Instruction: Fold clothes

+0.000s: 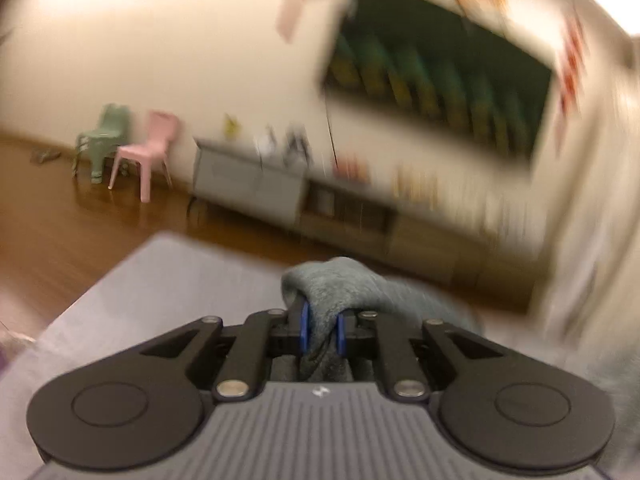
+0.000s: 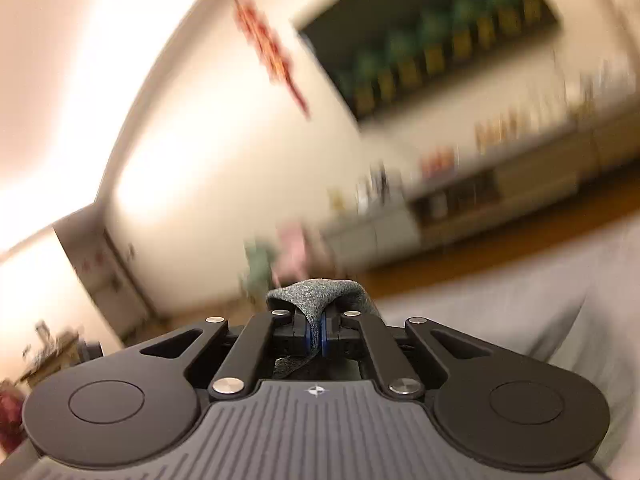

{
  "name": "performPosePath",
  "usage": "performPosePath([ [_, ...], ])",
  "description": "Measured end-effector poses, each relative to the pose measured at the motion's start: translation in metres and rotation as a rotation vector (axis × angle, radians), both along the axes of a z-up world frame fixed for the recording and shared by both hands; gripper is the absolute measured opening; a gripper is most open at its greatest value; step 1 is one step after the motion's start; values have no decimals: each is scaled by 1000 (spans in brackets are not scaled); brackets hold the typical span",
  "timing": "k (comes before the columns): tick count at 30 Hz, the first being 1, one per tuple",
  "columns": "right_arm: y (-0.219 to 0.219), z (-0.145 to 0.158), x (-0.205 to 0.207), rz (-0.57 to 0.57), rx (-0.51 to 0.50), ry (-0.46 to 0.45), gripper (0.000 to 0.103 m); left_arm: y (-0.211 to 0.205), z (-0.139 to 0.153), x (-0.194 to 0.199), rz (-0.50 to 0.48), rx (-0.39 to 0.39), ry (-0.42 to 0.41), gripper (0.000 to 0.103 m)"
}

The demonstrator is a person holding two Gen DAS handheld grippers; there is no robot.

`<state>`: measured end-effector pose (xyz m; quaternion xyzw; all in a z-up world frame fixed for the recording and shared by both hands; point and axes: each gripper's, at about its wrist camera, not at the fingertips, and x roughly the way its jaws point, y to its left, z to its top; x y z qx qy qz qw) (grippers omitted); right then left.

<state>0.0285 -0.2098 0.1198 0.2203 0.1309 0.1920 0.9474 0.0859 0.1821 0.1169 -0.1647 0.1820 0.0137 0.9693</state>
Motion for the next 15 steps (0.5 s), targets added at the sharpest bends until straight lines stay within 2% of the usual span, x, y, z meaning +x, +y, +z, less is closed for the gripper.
performPosePath([
  [1,-17,16,-12,-49,-21,-39,3,-3,-2,12,-1,17,34,27],
  [2,-25,24,-13,-120,-88,-41,3,-12,-10,25,-27,61,93,33],
  [3,-30,20,-5,-207,-193,-2,3,-22,-21,36,-39,113,159,46],
  [4,-36,7,8,-279,-297,66,4,-31,-35,43,-34,172,234,50],
  [6,-56,-40,35,-366,-418,276,4,-45,-54,43,-27,249,344,50],
  [7,-66,-64,42,-382,-439,365,6,-47,-54,38,-33,254,348,52],
  [8,-77,-84,42,-386,-424,415,7,-46,-49,31,-34,255,333,56],
  [9,-89,-100,34,-397,-393,427,11,-45,-44,24,-35,255,317,67],
  [10,-98,-113,25,-408,-372,429,27,-43,-40,19,-33,261,304,81],
  [11,-104,-122,22,-415,-364,450,43,-40,-38,14,-26,275,295,86],
  [12,-108,-129,20,-422,-358,479,47,-38,-36,9,-20,289,286,92],
  [13,-105,-130,22,-408,-352,481,47,-35,-34,4,-13,302,276,92],
  [15,-89,-126,24,-365,-353,450,70,-33,-40,-8,-1,307,311,94],
])
